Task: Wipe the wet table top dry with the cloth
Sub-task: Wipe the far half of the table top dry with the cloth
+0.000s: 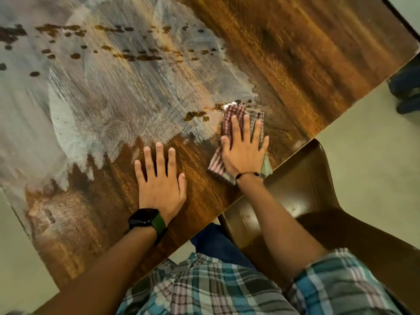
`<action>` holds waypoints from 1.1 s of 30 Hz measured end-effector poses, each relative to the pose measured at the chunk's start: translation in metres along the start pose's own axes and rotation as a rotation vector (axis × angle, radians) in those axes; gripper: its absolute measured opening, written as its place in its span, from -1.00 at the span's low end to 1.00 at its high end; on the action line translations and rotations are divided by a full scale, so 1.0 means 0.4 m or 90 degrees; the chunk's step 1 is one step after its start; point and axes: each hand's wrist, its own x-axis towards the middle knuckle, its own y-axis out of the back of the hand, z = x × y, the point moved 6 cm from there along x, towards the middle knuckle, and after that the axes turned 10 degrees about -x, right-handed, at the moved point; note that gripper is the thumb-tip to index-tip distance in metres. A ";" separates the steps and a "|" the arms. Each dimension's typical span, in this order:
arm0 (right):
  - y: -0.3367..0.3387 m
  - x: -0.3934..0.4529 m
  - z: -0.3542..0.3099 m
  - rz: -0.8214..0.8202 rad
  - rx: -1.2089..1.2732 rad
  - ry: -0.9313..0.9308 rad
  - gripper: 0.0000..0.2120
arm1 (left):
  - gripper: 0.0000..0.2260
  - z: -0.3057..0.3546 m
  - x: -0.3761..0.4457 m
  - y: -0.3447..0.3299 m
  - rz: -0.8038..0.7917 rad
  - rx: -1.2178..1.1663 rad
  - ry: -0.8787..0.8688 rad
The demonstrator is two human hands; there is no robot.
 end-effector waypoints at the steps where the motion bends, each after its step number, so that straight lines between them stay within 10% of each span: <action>1: 0.007 0.035 0.016 0.003 0.007 -0.019 -0.46 | -0.43 0.000 0.001 0.001 0.001 -0.009 0.002; 15: 0.079 0.426 0.157 0.014 -0.010 0.002 -0.44 | -0.44 0.142 0.125 -0.032 -0.008 -0.031 -0.100; 23: 0.044 0.203 0.156 0.018 -0.030 0.080 -0.47 | -0.39 0.143 0.122 -0.026 -0.017 -0.047 -0.096; 33: 0.049 0.163 0.280 -0.030 0.072 -0.344 -0.45 | -0.43 0.140 0.120 -0.019 -0.014 -0.048 -0.110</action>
